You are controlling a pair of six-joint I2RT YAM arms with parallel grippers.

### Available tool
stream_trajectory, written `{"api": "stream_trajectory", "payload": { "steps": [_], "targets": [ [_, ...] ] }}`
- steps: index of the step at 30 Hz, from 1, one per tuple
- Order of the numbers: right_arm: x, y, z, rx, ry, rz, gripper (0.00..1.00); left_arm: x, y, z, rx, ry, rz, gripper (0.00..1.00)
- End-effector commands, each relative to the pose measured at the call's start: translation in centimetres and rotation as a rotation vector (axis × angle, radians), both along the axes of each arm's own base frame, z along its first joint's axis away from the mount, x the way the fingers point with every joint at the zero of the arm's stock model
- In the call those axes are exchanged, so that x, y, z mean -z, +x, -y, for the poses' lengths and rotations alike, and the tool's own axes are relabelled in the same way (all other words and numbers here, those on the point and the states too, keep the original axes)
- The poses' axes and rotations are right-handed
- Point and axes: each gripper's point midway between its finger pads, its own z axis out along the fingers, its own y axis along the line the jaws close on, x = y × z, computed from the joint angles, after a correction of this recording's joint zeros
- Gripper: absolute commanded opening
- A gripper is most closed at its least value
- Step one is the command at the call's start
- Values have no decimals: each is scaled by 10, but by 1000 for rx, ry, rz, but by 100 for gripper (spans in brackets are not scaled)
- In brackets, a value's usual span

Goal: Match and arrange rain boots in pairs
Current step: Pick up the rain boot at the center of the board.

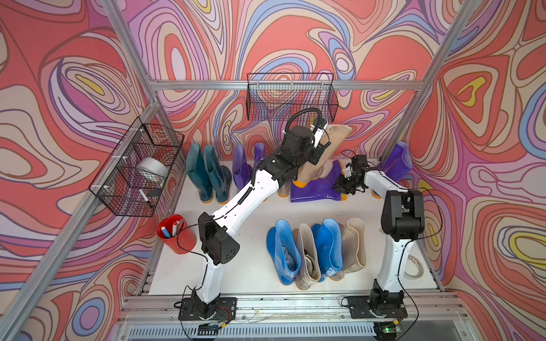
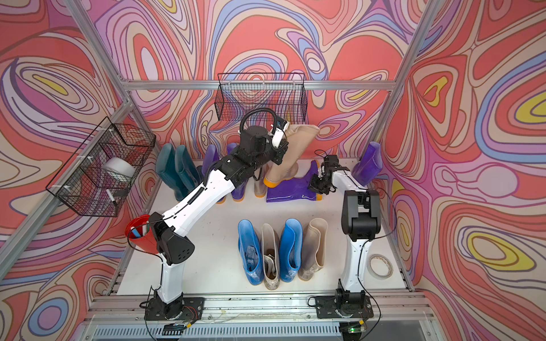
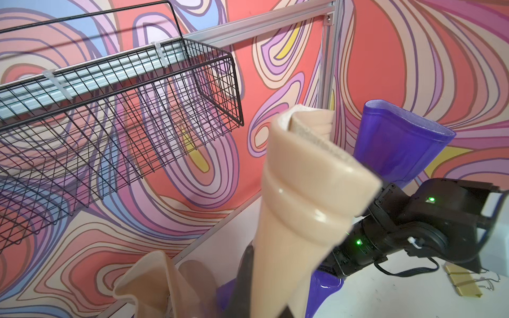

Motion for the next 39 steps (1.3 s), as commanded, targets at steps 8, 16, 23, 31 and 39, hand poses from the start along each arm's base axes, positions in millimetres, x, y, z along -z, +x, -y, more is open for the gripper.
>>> {"api": "stream_trajectory", "payload": {
  "steps": [8,16,23,31,39],
  "targets": [
    [4,-13,71,170,-149,-7,25,-87,-19,-20,1,-159,176,0],
    [2,-19,79,189,-165,-10,25,-87,-21,-25,-13,-149,185,0],
    [-26,-14,67,142,-105,66,26,-83,-17,-26,-35,-141,196,0],
    [-74,-22,38,21,-30,142,30,-80,-12,-23,-38,-142,195,0],
    [-63,-40,-17,-127,14,119,32,-82,-9,-23,-53,-130,211,0]
  ]
}}
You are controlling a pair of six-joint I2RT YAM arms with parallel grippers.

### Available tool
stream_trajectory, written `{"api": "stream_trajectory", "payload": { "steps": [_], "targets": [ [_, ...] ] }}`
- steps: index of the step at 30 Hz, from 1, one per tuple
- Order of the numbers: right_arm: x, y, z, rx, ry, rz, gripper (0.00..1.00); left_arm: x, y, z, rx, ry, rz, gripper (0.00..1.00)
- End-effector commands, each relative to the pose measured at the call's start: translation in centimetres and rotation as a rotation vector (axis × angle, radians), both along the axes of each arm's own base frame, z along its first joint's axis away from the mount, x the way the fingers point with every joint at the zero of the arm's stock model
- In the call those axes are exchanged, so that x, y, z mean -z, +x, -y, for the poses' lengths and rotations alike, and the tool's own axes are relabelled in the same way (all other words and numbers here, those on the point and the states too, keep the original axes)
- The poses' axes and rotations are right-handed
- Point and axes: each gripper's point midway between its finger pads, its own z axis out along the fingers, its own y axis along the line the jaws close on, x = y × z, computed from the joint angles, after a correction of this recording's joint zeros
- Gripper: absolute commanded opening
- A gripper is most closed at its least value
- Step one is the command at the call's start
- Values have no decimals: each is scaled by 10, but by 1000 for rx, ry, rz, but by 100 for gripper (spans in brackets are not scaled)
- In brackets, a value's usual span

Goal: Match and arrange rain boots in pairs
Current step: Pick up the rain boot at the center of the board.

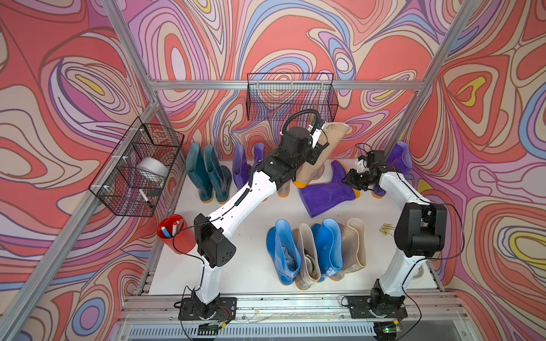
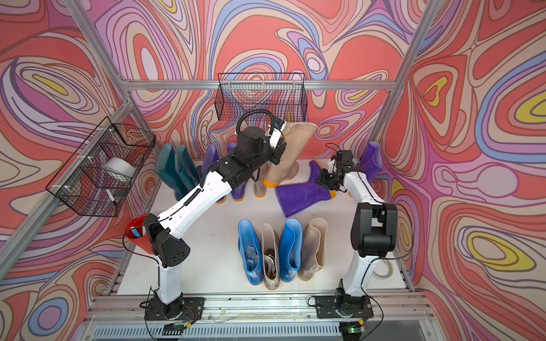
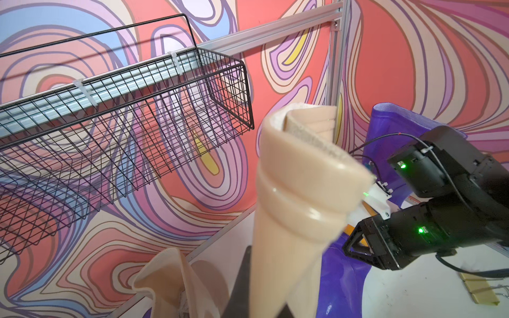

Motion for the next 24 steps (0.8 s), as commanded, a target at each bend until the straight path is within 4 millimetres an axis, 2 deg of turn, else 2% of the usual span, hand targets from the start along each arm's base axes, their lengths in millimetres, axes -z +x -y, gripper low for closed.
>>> {"api": "stream_trajectory", "payload": {
  "steps": [1,4,7,15,16,18,24],
  "targets": [
    [15,-16,-31,-105,5,-41,34,-74,-6,-13,-21,-131,173,0],
    [27,-23,-35,-100,5,-66,45,-74,-7,-13,-16,-124,170,0],
    [36,-33,-35,-65,28,-90,52,-73,-9,-15,-16,-119,168,0],
    [56,-53,-39,46,135,-119,63,-71,-13,-19,-16,-117,169,0],
    [49,-53,-39,57,144,-92,64,-71,-14,-19,-16,-118,169,0],
    [50,-56,-38,86,158,-87,68,-70,-15,-20,-14,-118,166,0],
    [64,-64,-33,146,168,-108,73,-69,-17,-20,-8,-120,160,0]
  ]
}}
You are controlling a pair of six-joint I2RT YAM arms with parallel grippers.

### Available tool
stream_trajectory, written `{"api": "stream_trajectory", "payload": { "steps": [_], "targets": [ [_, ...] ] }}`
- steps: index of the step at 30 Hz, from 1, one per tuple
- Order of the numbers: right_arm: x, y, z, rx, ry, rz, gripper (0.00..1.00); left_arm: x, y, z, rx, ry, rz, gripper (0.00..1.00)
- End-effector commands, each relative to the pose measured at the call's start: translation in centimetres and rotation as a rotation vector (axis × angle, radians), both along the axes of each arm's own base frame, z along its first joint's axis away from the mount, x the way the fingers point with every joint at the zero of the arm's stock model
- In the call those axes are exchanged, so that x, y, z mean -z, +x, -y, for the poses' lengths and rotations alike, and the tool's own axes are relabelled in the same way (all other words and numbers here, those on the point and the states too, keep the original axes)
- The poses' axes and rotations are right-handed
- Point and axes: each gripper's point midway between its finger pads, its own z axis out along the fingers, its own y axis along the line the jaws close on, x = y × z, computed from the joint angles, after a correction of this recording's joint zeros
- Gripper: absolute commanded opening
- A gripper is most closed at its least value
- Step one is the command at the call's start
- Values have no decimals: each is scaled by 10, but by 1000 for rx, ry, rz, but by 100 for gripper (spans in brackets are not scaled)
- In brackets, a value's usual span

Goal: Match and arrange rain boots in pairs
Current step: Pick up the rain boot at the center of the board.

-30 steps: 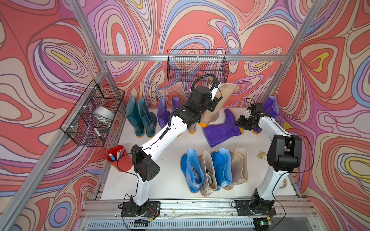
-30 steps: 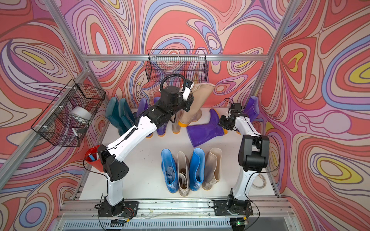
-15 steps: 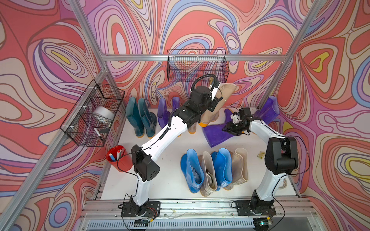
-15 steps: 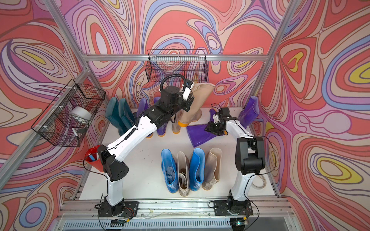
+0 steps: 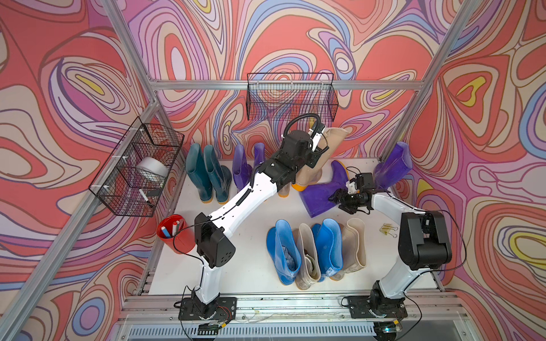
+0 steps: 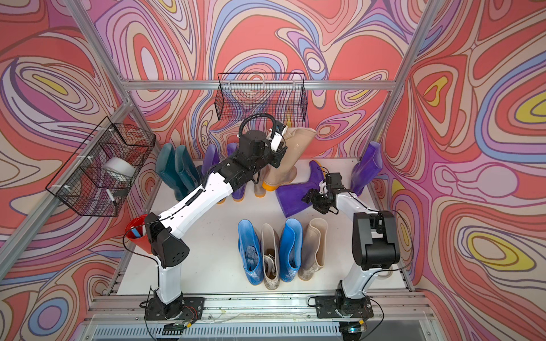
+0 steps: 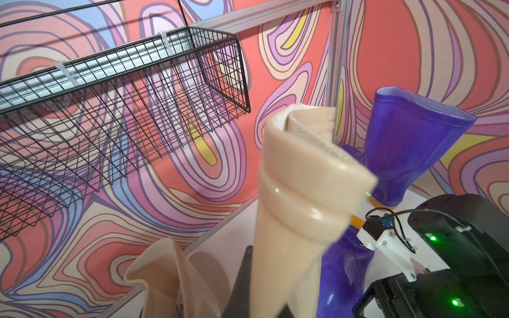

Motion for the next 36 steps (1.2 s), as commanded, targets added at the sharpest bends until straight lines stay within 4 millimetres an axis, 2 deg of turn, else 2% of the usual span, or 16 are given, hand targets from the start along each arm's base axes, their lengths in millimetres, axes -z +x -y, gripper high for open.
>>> {"api": "stream_trajectory", "payload": {
  "steps": [1,6,10,11,17,25,28,31,36],
  "targets": [
    [3,2,4,54,14,9,73,-88,-18,-22,-9,-148,179,0],
    [18,1,11,80,20,-17,74,-88,-19,-21,-6,-158,176,0],
    [19,9,11,92,40,-2,74,-88,-18,-21,-9,-158,179,0],
    [30,10,11,93,43,-27,74,-88,-18,-21,-8,-157,180,0],
    [43,20,9,114,72,-39,73,-89,-19,-23,-12,-154,181,0],
    [43,38,3,163,159,-2,66,-85,-18,-21,-10,-157,171,0],
    [31,46,1,173,197,40,54,-88,-19,-22,-9,-158,177,0],
    [19,53,-3,174,237,69,37,-89,-18,-24,-14,-152,184,0],
    [-6,57,-9,170,301,125,14,-89,-18,-26,-26,-143,194,0]
  ]
}}
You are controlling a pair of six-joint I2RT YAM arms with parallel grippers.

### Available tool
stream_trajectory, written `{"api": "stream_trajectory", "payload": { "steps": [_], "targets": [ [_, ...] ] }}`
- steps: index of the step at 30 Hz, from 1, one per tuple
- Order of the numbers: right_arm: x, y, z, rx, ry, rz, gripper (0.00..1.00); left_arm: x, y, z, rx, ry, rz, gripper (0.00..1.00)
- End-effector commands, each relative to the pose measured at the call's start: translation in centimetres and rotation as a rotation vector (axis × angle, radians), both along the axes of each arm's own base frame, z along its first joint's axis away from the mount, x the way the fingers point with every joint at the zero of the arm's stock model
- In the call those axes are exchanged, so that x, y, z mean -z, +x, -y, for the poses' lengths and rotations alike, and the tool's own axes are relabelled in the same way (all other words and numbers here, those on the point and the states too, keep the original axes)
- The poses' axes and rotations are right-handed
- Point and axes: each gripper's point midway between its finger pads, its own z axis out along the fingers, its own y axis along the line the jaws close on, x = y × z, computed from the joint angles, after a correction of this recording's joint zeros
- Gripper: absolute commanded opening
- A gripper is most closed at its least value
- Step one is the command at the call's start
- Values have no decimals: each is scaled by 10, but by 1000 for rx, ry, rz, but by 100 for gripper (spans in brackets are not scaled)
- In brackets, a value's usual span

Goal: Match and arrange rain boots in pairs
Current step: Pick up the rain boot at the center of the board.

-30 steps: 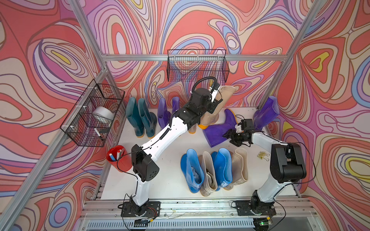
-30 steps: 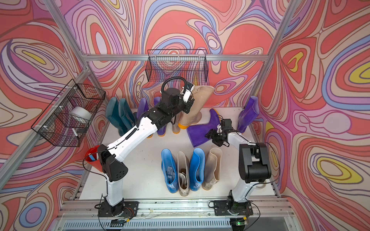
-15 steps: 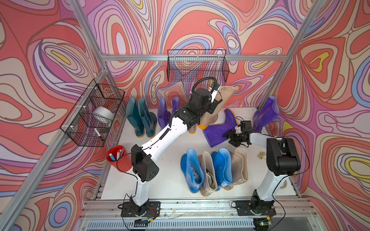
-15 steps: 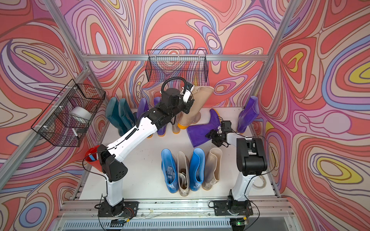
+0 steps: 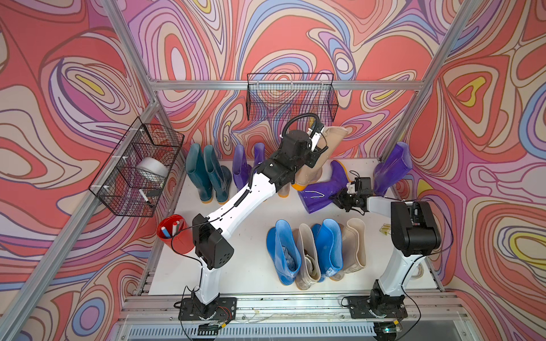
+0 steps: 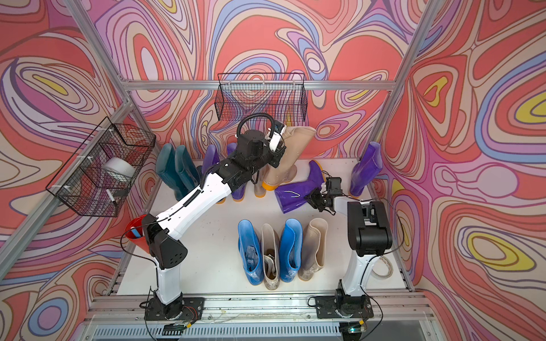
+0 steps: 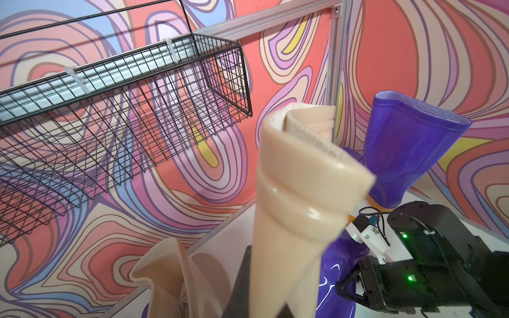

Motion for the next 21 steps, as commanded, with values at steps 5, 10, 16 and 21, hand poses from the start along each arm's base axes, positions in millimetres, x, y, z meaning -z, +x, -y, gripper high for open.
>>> {"api": "stream_trajectory", "payload": {
  "steps": [5,10,16,21],
  "targets": [
    [-65,14,-5,22,73,169,2,-89,-14,-25,-42,-136,214,0],
    [-107,16,-1,60,80,250,0,-89,-6,-24,-65,-150,238,0],
    [-132,16,15,135,100,299,0,-85,5,-18,-86,-186,249,0],
    [-137,14,26,176,101,306,0,-97,11,-24,-140,-222,297,0]
  ]
}}
